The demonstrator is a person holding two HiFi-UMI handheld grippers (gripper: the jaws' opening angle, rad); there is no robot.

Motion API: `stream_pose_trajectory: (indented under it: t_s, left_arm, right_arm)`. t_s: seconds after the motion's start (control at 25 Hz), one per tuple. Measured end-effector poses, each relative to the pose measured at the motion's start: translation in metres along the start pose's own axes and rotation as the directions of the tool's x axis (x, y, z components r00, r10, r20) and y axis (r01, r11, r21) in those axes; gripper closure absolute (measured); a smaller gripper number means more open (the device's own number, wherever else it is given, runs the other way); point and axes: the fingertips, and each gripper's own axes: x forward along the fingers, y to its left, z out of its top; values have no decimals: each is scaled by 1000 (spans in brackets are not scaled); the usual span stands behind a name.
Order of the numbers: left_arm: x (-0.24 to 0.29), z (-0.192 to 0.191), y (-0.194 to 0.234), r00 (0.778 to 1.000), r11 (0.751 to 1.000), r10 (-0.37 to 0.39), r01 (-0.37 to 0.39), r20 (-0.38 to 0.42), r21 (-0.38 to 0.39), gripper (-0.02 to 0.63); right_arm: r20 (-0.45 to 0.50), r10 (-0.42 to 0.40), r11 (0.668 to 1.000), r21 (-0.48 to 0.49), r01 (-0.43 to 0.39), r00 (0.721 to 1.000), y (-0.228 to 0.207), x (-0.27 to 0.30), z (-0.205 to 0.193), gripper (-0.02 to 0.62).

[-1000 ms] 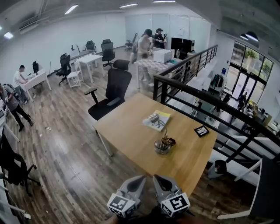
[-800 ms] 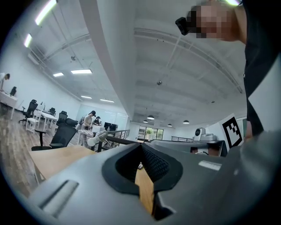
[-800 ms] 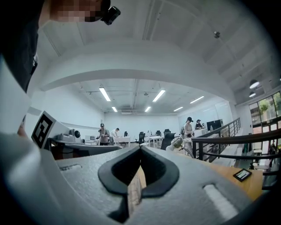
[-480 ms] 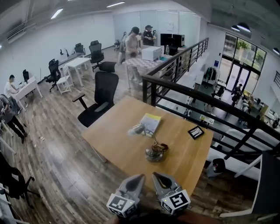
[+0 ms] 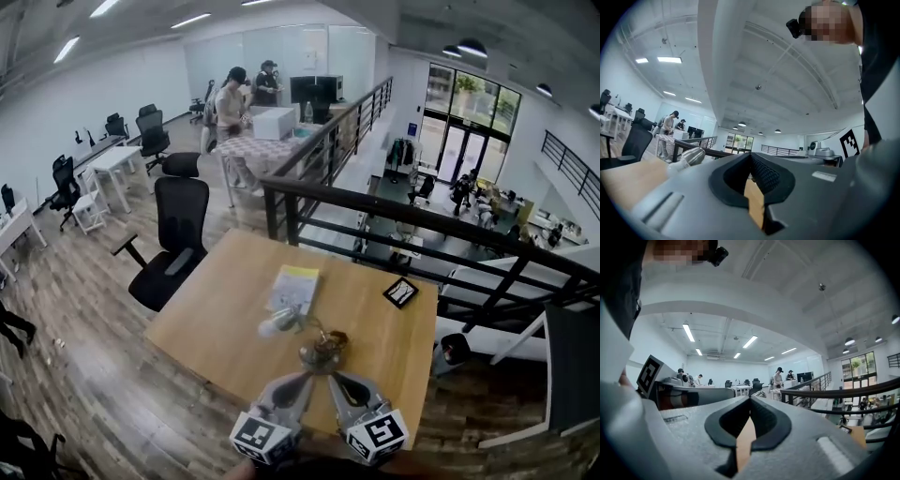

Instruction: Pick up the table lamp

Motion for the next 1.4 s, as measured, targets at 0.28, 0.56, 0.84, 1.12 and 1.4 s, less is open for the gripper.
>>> stream_pose_trajectory:
  t_s: [0.28, 0.56, 0.84, 1.12, 1.4]
  left_arm:
    - [2, 20, 73, 996, 996, -86, 86, -14, 5, 604]
    - [-1, 28, 134, 989, 989, -147, 147, -12, -10, 604]
    - [4, 21, 163, 985, 985, -166, 163, -51, -61, 604]
    - [18, 12, 185, 989, 988, -134, 129, -64, -85, 604]
    - [35, 7, 206, 991, 994, -81, 71, -108, -88, 604]
  right_arm:
    - [-3, -114, 993, 24, 114, 993, -3, 63, -4, 592]
    - [-33, -222, 974, 35, 223, 974, -15, 108, -13, 581]
    - [-104, -257, 966, 10, 260, 961, -33, 118, -38, 529]
    - [-171, -215, 976, 4, 219, 962, -47, 125, -64, 449]
    - [-224, -153, 988, -58, 143, 963, -50, 135, -91, 403]
